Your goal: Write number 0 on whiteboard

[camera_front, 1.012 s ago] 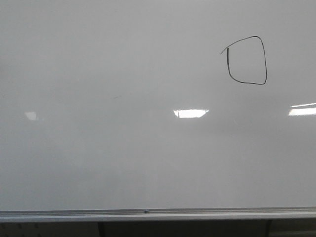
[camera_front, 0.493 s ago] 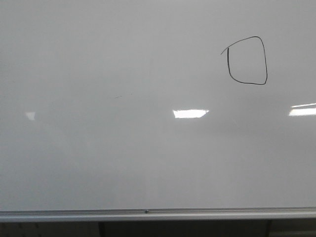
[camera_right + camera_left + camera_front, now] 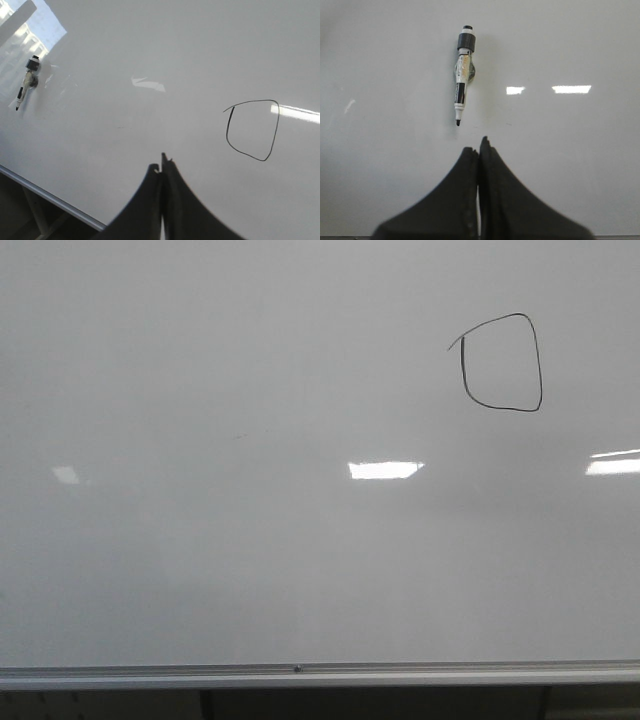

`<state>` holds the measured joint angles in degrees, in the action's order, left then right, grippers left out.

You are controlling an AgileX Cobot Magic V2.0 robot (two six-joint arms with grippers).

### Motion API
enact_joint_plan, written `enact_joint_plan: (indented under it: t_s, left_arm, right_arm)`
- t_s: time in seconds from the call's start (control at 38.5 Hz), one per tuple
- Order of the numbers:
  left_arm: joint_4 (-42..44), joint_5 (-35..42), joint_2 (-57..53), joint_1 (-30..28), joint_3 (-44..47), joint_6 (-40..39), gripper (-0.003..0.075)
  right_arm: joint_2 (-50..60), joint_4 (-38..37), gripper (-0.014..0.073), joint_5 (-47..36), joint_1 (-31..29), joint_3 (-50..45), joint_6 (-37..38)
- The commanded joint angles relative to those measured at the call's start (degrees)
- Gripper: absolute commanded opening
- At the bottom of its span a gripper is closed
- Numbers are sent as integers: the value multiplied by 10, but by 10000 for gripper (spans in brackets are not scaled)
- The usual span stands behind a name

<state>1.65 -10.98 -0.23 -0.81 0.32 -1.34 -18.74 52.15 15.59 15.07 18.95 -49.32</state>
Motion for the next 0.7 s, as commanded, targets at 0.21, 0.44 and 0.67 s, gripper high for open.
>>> enact_joint_plan:
  t_s: [0.21,0.44,0.67]
  left_arm:
    - [3,97,-11,3,13,-8,-20]
    - [3,97,-11,3,13,-8,-20]
    - [3,97,-11,3,13,-8,-20]
  right_arm:
    - [-3,11,-69,-25,0,15,-2]
    - [-3,11,-69,-25,0,15,-2]
    - [-3,11,-69,-25,0,15,-2]
